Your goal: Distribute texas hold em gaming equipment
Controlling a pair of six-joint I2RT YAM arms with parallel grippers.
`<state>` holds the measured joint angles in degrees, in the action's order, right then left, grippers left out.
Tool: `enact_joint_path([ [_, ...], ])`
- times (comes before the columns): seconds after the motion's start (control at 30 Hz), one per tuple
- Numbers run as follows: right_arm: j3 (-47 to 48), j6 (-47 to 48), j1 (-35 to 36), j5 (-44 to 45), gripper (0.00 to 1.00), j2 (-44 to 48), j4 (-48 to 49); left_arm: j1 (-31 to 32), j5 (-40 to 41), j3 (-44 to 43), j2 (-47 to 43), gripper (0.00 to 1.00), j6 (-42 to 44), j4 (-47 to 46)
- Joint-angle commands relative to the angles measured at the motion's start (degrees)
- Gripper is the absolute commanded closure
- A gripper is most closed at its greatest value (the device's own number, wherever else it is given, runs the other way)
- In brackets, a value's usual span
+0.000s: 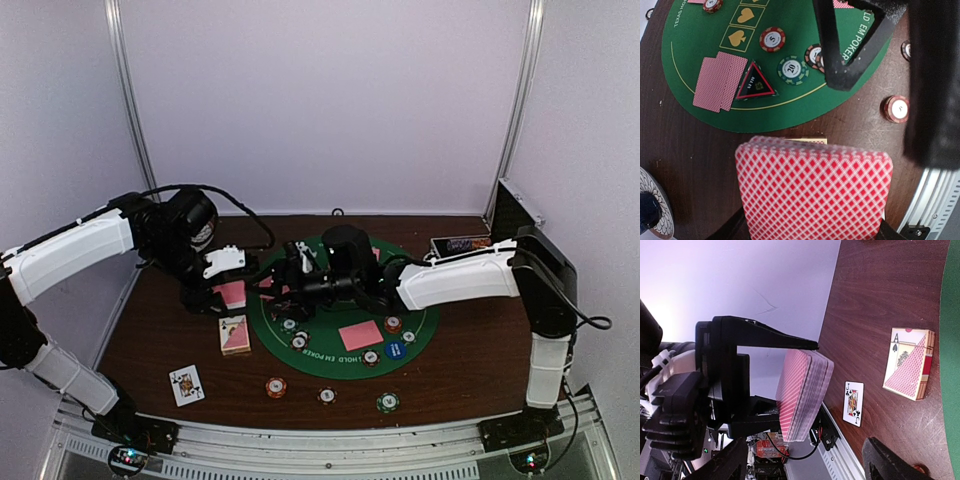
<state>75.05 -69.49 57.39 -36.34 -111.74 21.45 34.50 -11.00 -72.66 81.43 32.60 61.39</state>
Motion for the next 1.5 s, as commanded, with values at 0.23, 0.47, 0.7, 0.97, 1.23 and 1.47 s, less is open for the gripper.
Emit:
enact_joint_path([
  [0.23, 7.7, -2.4, 1.5, -2.1, 0.19, -6.5, 3.4, -0.1, -2.0, -2.9, 0.2, 0.78, -0.7, -1.4],
  [0.47, 10.6, -4.0, 1.9, -2.0, 0.20, -9.8, 5.4, -0.1, -1.8, -2.3, 0.1, 0.78, -0.3, -1.4],
  [0.7, 14.3, -4.6, 1.9, -2.0, 0.21, -12.9, 4.7, -0.1, -2.3, -2.4, 0.1, 0.78, -0.4, -1.2],
  [0.97, 14.5, -6.3, 0.7, -2.2, 0.26, -14.9, 5.7, -0.1, -2.1, -2.2, -0.4, 0.78, -0.1, -0.8],
  [1.23, 8.8, -6.5, -1.3, -2.5, 0.36, -11.8, 7.0, -0.1, -1.9, -2.1, -0.7, 0.78, 0.2, -0.8],
  [1.47, 5.6, -6.5, -1.8, -3.4, 0.48, -9.3, 7.5, -0.1, -1.4, -2.0, -1.0, 0.78, 0.6, -0.9],
])
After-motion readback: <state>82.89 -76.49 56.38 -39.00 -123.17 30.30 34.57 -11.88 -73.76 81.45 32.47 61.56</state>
